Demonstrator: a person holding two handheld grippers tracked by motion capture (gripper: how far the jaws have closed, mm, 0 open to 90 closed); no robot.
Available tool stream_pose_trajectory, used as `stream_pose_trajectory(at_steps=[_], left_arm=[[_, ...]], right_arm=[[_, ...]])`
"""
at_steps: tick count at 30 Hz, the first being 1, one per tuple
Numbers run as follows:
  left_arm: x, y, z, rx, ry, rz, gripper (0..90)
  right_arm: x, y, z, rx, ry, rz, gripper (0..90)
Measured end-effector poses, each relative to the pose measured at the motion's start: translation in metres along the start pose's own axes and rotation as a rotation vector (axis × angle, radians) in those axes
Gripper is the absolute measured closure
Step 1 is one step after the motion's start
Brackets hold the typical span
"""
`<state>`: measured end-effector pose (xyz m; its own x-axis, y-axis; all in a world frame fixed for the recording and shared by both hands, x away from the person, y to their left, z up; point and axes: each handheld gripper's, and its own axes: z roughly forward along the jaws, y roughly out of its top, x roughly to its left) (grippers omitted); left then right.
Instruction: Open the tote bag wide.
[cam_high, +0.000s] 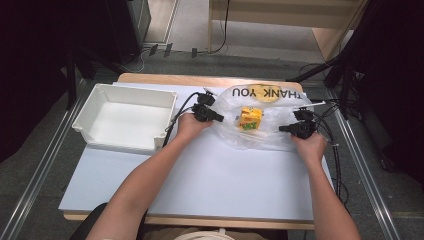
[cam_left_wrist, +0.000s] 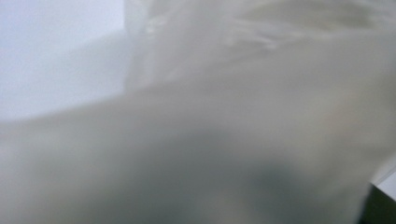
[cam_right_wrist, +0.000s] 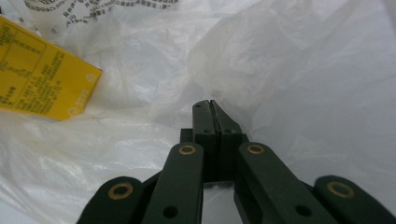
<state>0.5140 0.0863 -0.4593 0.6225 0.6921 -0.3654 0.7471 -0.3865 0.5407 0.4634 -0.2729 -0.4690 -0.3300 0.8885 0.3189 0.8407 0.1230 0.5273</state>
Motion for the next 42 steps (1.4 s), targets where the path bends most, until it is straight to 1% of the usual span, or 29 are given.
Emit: stream_pose_trajectory(at_steps=[1,2,3,6,7,9,10,12,13,14,15,16,18,19,21,22,23,25,27,29,30,31,32,33,34,36,39,40,42], left_arm=[[0.001,-0.001,0.000,0.003,0.003,0.003,90.0],[0.000,-0.002,0.001,-0.003,0.004,-0.003,90.0],[0.000,-0.002,0.001,-0.003,0.007,-0.004,90.0],[0.001,-0.003,0.002,-0.005,0.019,-0.012,90.0],[0.002,-0.003,0.002,-0.004,0.023,-0.012,90.0],[0.002,-0.003,0.002,-0.004,0.022,-0.023,90.0],[0.002,-0.003,0.002,-0.002,0.024,-0.018,90.0],[0.002,-0.003,0.002,-0.002,0.026,-0.024,90.0],[0.002,-0.003,0.001,-0.003,0.033,-0.028,90.0],[0.003,-0.003,0.000,-0.002,0.041,-0.029,90.0],[0.004,-0.004,-0.001,-0.005,0.038,-0.044,90.0],[0.005,-0.004,-0.001,-0.003,0.036,-0.042,90.0],[0.006,-0.004,-0.001,-0.004,0.038,-0.041,90.0],[0.006,-0.004,-0.001,-0.006,0.039,-0.051,90.0],[0.007,-0.004,-0.002,-0.008,0.046,-0.053,90.0],[0.007,-0.004,-0.002,-0.013,0.046,-0.056,90.0],[0.007,-0.004,-0.002,-0.016,0.055,-0.057,90.0],[0.009,-0.005,-0.003,-0.018,0.055,-0.057,90.0],[0.010,-0.006,-0.004,-0.022,0.056,-0.067,90.0],[0.010,-0.006,-0.005,-0.020,0.060,-0.064,90.0],[0.010,-0.006,-0.005,-0.027,0.060,-0.074,90.0],[0.011,-0.006,-0.005,-0.028,0.064,-0.077,90.0],[0.011,-0.007,-0.006,-0.028,0.068,-0.080,90.0],[0.011,-0.007,-0.007,-0.027,0.081,-0.081,90.0],[0.011,-0.008,-0.007,-0.035,0.080,-0.089,90.0],[0.011,-0.009,-0.007,-0.036,0.088,-0.086,90.0],[0.010,-0.009,-0.008,-0.036,0.094,-0.095,90.0],[0.009,-0.008,-0.008,-0.027,0.095,-0.097,90.0],[0.005,-0.007,-0.009,-0.028,0.074,-0.082,90.0]], right_arm=[[-0.001,-0.002,-0.001,0.006,-0.002,0.011,90.0],[-0.004,-0.003,-0.001,-0.015,0.000,-0.012,90.0],[-0.003,-0.006,-0.003,0.001,-0.003,0.015,90.0],[-0.008,-0.011,-0.007,-0.019,-0.001,0.000,90.0],[-0.009,-0.013,-0.009,-0.008,-0.001,0.013,90.0],[-0.011,-0.016,-0.011,-0.022,0.000,-0.016,90.0],[-0.013,-0.018,-0.012,-0.027,-0.002,-0.025,90.0],[-0.013,-0.021,-0.017,-0.016,-0.004,0.025,90.0],[-0.015,-0.023,-0.019,-0.019,0.001,0.034,90.0],[-0.018,-0.024,-0.020,-0.023,-0.020,0.033,90.0],[-0.021,-0.026,-0.021,-0.034,-0.006,0.041,90.0],[-0.023,-0.028,-0.023,-0.037,0.003,0.049,90.0],[-0.026,-0.031,-0.024,-0.040,-0.006,0.050,90.0],[-0.028,-0.032,-0.025,-0.045,-0.007,0.056,90.0],[-0.034,-0.033,-0.027,-0.053,-0.002,0.089,90.0],[-0.036,-0.034,-0.029,-0.056,-0.010,0.095,90.0],[-0.038,-0.035,-0.030,-0.057,-0.014,0.092,90.0],[-0.040,-0.036,-0.033,-0.056,-0.030,0.088,90.0],[-0.044,-0.039,-0.035,-0.061,-0.031,0.104,90.0],[-0.049,-0.042,-0.038,-0.070,-0.036,0.112,90.0],[-0.050,-0.042,-0.040,-0.069,-0.040,0.115,90.0],[-0.052,-0.044,-0.043,-0.071,-0.060,0.121,90.0],[-0.055,-0.046,-0.045,-0.070,-0.068,0.120,90.0],[-0.058,-0.048,-0.046,-0.074,-0.069,0.126,90.0],[-0.060,-0.051,-0.049,-0.081,-0.067,0.124,90.0],[-0.064,-0.055,-0.050,-0.094,-0.049,0.132,90.0],[-0.064,-0.056,-0.053,-0.093,-0.070,0.133,90.0],[-0.062,-0.055,-0.053,-0.089,-0.076,0.134,90.0],[-0.056,-0.053,-0.052,-0.083,-0.068,0.101,90.0]])
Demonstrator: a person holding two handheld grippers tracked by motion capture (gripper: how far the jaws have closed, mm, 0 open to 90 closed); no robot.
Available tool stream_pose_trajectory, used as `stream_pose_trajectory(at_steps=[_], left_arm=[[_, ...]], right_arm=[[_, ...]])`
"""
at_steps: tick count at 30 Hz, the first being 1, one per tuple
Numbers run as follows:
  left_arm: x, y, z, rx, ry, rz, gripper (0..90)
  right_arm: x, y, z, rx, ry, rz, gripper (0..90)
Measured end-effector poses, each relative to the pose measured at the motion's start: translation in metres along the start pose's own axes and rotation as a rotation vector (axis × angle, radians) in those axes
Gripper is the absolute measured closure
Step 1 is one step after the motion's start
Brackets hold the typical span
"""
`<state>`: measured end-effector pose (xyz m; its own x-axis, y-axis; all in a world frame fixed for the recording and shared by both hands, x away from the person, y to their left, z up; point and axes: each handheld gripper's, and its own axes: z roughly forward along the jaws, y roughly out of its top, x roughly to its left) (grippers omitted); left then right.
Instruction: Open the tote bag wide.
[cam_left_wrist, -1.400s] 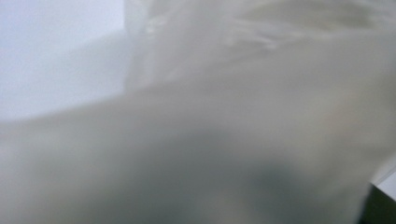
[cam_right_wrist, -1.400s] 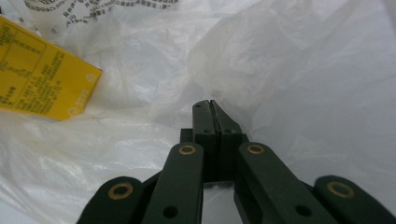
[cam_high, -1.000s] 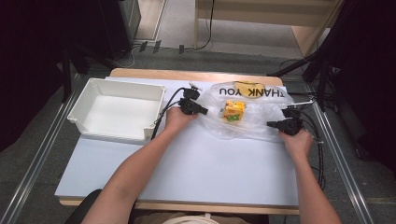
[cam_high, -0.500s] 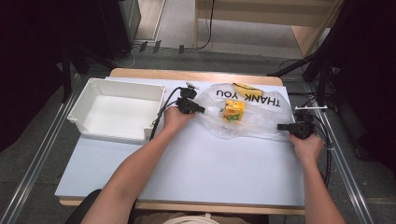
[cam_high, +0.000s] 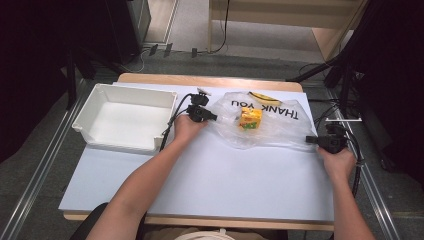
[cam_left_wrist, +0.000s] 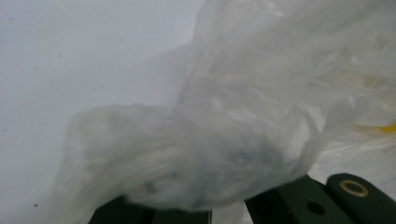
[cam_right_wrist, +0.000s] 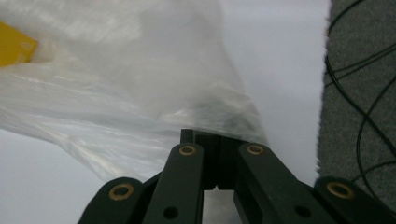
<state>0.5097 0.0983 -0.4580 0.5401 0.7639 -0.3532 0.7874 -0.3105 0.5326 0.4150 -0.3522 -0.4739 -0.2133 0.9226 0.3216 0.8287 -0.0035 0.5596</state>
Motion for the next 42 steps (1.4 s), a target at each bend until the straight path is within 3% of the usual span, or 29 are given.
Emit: stream_pose_trajectory(at_steps=[10,13,16,19,24,28,35,42], left_arm=[[-0.029,0.004,-0.027,-0.056,-0.071,0.103,90.0],[-0.042,0.007,-0.038,-0.062,-0.079,0.157,90.0],[-0.048,0.010,-0.045,-0.066,-0.100,0.171,90.0],[-0.054,0.016,-0.053,-0.091,-0.115,0.184,90.0],[-0.061,0.033,-0.060,-0.100,-0.129,0.199,90.0],[-0.062,0.038,-0.058,-0.097,-0.126,0.200,90.0],[-0.063,0.034,-0.048,-0.080,-0.131,0.205,90.0],[-0.060,0.025,-0.035,-0.065,-0.134,0.196,90.0]], right_arm=[[0.045,0.019,-0.019,-0.048,0.066,-0.121,90.0],[0.063,0.027,-0.027,-0.056,0.089,-0.170,90.0],[0.077,0.037,-0.034,-0.072,0.102,-0.208,90.0],[0.089,0.051,-0.038,-0.081,0.132,-0.214,90.0],[0.096,0.070,-0.034,-0.087,0.134,-0.226,90.0],[0.107,0.090,-0.033,-0.133,0.141,-0.252,90.0],[0.110,0.123,-0.013,-0.138,0.134,-0.229,90.0],[0.107,0.134,0.018,-0.117,0.114,-0.207,90.0]])
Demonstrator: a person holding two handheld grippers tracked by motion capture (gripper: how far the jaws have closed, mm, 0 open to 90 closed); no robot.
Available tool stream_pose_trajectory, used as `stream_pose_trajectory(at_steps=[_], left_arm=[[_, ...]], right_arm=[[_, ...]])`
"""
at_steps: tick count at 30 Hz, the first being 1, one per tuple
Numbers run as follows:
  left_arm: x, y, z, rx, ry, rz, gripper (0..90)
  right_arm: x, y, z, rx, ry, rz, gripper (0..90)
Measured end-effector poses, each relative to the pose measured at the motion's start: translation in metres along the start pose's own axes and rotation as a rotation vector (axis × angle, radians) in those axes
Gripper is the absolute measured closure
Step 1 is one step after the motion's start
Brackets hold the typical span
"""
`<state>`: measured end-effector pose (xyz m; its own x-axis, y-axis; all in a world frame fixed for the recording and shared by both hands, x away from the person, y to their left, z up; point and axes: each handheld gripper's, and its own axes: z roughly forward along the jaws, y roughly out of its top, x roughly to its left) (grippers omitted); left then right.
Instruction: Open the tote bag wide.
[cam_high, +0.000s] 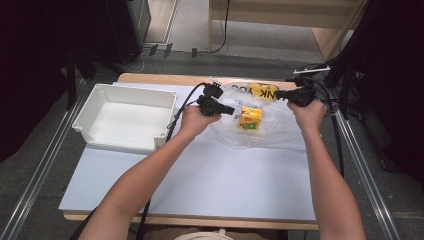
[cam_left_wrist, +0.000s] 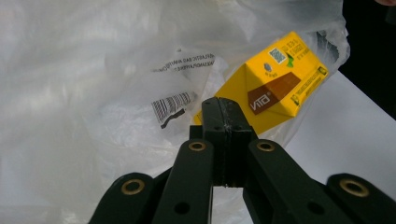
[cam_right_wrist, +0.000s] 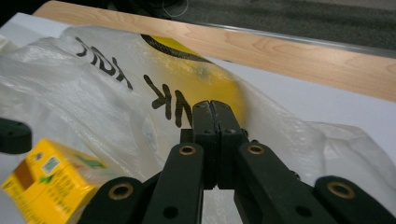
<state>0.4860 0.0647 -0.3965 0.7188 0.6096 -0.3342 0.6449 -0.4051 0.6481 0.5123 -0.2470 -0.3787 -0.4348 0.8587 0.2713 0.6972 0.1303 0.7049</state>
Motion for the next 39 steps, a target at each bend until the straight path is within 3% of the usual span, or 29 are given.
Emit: stream_pose_trajectory(at_steps=[4,6,10,18,24,26,32,36,38,39], left_arm=[[0.002,-0.010,0.008,0.012,0.003,-0.004,90.0],[0.004,-0.015,0.013,0.026,0.006,0.007,90.0],[0.008,-0.027,0.021,0.043,0.004,-0.010,90.0],[0.015,-0.048,0.029,0.067,0.014,-0.017,90.0],[0.015,-0.056,0.031,0.068,0.010,-0.026,90.0],[0.014,-0.057,0.033,0.072,0.015,-0.018,90.0],[0.012,-0.057,0.036,0.061,0.013,-0.021,90.0],[0.010,-0.062,0.039,0.078,0.025,-0.006,90.0],[0.010,-0.064,0.038,0.080,0.024,-0.006,90.0],[0.010,-0.066,0.037,0.075,0.024,-0.008,90.0]], right_arm=[[-0.003,-0.004,0.021,0.037,-0.018,0.004,90.0],[-0.005,-0.007,0.030,0.035,-0.022,-0.007,90.0],[-0.008,-0.012,0.046,0.048,-0.045,-0.007,90.0],[-0.016,-0.027,0.074,0.093,-0.057,0.032,90.0],[-0.021,-0.036,0.083,0.115,-0.052,0.064,90.0],[-0.021,-0.038,0.085,0.113,-0.029,0.074,90.0],[-0.011,-0.040,0.085,0.108,0.054,0.011,90.0],[-0.014,-0.045,0.091,0.149,0.051,-0.007,90.0],[-0.016,-0.045,0.090,0.149,0.032,0.005,90.0],[-0.017,-0.044,0.090,0.146,-0.001,-0.003,90.0]])
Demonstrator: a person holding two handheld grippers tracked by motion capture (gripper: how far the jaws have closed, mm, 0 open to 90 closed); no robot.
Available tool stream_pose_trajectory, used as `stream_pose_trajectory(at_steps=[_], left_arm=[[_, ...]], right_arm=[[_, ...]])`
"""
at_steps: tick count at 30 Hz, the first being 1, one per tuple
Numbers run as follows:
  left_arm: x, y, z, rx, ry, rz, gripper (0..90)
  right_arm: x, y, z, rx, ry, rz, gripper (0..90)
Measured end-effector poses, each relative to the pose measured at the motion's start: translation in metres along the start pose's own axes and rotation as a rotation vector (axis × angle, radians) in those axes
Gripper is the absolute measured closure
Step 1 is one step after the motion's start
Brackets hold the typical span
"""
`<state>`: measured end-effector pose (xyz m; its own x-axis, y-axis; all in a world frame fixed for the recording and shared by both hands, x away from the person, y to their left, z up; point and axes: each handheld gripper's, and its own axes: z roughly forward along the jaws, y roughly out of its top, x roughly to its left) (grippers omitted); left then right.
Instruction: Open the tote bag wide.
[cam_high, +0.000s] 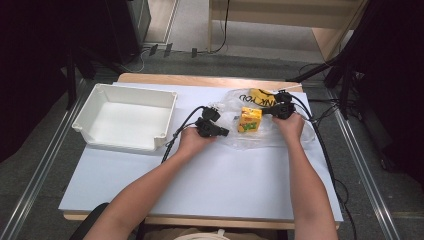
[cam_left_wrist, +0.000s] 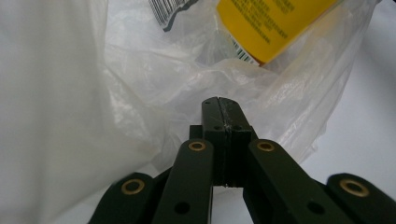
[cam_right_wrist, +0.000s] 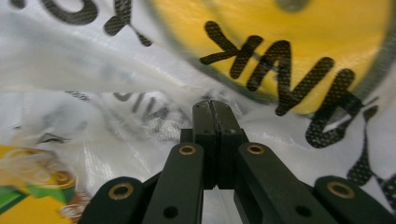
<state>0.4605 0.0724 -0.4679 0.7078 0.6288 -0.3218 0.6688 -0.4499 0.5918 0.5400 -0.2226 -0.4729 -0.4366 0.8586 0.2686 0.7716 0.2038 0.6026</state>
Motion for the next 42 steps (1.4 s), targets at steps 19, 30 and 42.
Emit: stream_pose_trajectory(at_steps=[19,30,42], left_arm=[[-0.001,-0.020,-0.015,0.000,0.000,-0.010,90.0],[-0.003,-0.018,-0.019,-0.015,-0.017,-0.023,90.0],[-0.013,-0.004,-0.042,-0.062,-0.043,0.023,90.0]], right_arm=[[-0.032,-0.005,-0.015,-0.054,-0.186,0.114,90.0],[-0.017,-0.001,-0.020,-0.065,-0.152,0.119,90.0],[0.011,-0.003,-0.053,-0.094,-0.059,0.020,90.0]])
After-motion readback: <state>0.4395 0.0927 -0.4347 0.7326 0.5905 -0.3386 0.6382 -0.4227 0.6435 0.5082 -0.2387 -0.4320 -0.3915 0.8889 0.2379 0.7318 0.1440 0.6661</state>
